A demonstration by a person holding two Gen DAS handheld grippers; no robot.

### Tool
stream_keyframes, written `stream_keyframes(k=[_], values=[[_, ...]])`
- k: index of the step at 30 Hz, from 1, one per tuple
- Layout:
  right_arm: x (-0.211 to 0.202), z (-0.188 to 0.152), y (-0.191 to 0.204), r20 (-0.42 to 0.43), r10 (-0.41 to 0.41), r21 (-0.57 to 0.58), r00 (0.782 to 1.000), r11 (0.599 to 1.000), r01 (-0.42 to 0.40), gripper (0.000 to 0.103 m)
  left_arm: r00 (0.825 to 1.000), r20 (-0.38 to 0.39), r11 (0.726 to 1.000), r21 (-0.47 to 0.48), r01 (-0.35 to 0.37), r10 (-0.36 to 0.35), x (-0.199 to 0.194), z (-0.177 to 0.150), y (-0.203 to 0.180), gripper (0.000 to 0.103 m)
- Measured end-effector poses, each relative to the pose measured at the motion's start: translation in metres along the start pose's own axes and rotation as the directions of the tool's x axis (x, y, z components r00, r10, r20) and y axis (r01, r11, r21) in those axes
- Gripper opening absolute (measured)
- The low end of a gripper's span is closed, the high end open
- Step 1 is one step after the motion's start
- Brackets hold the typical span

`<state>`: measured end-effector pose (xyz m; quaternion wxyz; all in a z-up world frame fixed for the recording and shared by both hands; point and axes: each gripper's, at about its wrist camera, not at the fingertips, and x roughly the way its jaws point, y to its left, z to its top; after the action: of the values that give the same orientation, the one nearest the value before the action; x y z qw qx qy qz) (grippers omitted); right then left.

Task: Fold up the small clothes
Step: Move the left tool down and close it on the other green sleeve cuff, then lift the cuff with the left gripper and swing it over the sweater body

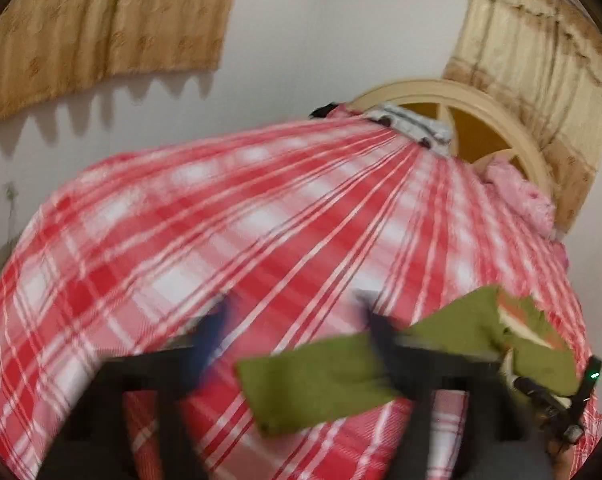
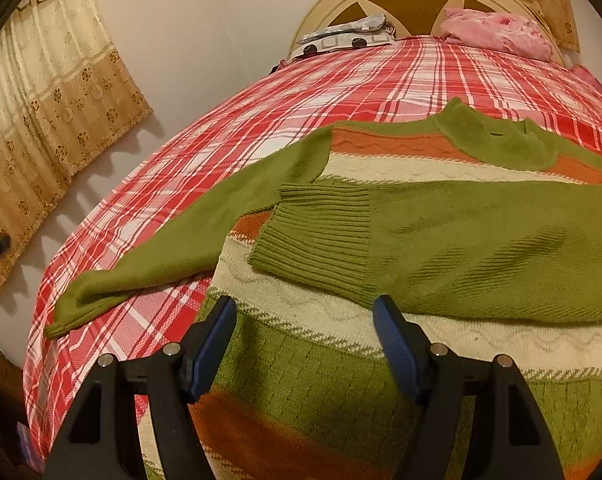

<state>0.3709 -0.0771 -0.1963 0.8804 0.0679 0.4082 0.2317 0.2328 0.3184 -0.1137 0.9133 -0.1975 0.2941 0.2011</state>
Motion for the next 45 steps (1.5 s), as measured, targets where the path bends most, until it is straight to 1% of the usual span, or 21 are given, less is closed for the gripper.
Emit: stream_keyframes(k=[1,2,8,10,11,13,14,15,16,18,22,23,25,27,29,31,36,40,43,44,45], values=[[0.000,0.000,0.000,0.000,-0.001,-0.001,1.000,1.000,0.001,0.071,1.000,0.009,1.000,-0.012,-0.012,0.012,0.002,-0.008,0.003,0.095],[0.000,0.000,0.000,-0.001,-0.001,-0.002,1.000,1.000,0.001,0.071,1.000,0.000,1.000,-0.011,-0.004,0.004,0.006,-0.015,0.004,0.095],[0.000,-0.001,0.000,0.000,-0.002,-0.002,1.000,1.000,0.002,0.071,0.993,-0.115,1.000,-0.019,-0.020,0.018,0.046,-0.037,0.000,0.094],[0.000,0.000,0.000,0.000,-0.002,-0.001,1.000,1.000,0.002,0.071,0.989,-0.143,1.000,-0.013,-0.025,0.023,0.054,-0.046,-0.001,0.089],[0.000,0.000,0.000,0.001,-0.001,0.000,1.000,1.000,0.001,0.071,0.985,-0.167,0.999,-0.007,-0.042,0.040,0.062,-0.051,-0.002,0.089],[0.000,0.000,0.000,0.000,-0.002,-0.002,1.000,1.000,0.002,0.071,0.980,-0.196,0.999,-0.010,-0.048,0.045,0.067,-0.059,-0.002,0.083],[0.000,0.000,0.000,0.000,-0.002,-0.002,1.000,1.000,0.002,0.071,0.981,-0.187,0.998,0.001,-0.058,0.058,0.067,-0.062,-0.004,0.082],[0.000,0.000,0.000,0.000,-0.003,-0.002,1.000,1.000,0.003,0.071,0.982,-0.177,0.998,0.019,-0.063,0.065,0.064,-0.064,-0.006,0.075],[0.000,0.000,0.000,0.000,-0.002,-0.001,1.000,1.000,0.002,0.071,0.984,-0.170,0.998,0.036,-0.054,0.059,0.062,-0.065,-0.008,0.049],[0.000,-0.001,0.000,0.000,-0.002,-0.002,1.000,1.000,0.002,0.071,0.985,-0.171,0.998,0.068,-0.017,0.029,0.059,-0.065,-0.014,0.012],[0.000,0.000,-0.001,0.001,-0.003,-0.002,1.000,1.000,0.003,0.071,0.995,-0.092,0.995,0.101,-0.023,0.032,0.042,-0.056,-0.017,0.011],[0.000,0.000,0.000,0.001,-0.003,-0.002,1.000,1.000,0.003,0.071,0.997,-0.073,0.996,0.087,-0.010,0.016,0.035,-0.049,-0.014,0.010],[0.000,0.000,-0.001,0.001,-0.002,0.000,1.000,1.000,0.002,0.071,0.999,-0.034,0.998,0.070,-0.007,0.009,0.026,-0.034,-0.009,0.005],[0.001,0.000,-0.001,0.001,-0.003,0.000,1.000,1.000,0.003,0.071,1.000,0.010,0.998,0.066,0.000,-0.001,0.015,-0.016,-0.006,0.004],[0.000,0.000,-0.001,0.002,-0.003,0.000,1.000,1.000,0.003,0.071,0.999,0.033,0.998,0.065,0.021,-0.023,0.007,-0.002,-0.005,0.004],[0.000,0.000,-0.001,0.002,-0.002,0.000,1.000,1.000,0.002,0.071,0.999,0.040,0.996,0.083,0.033,-0.036,0.003,0.004,-0.009,0.004],[0.000,0.000,-0.001,0.004,-0.004,0.002,1.000,1.000,0.004,0.071,0.999,0.037,0.992,0.128,0.022,-0.027,0.008,-0.003,-0.017,0.004],[0.000,0.001,-0.003,0.006,0.001,0.009,1.000,1.000,-0.001,0.071,0.996,0.077,0.993,0.109,0.034,-0.043,-0.005,0.013,-0.010,0.004],[0.000,0.002,-0.004,0.008,0.005,0.013,1.000,1.000,-0.005,0.071,0.991,0.087,0.992,0.094,0.090,-0.098,-0.014,0.025,-0.012,0.004],[0.000,0.001,-0.005,0.011,0.010,0.018,1.000,1.000,-0.010,0.071,0.990,0.072,0.990,0.087,0.112,-0.118,-0.014,0.027,-0.013,0.004],[-0.001,0.001,-0.006,0.015,0.014,0.024,1.000,1.000,-0.014,0.071,0.987,0.045,0.986,0.063,0.154,-0.157,-0.013,0.030,-0.014,0.004]])
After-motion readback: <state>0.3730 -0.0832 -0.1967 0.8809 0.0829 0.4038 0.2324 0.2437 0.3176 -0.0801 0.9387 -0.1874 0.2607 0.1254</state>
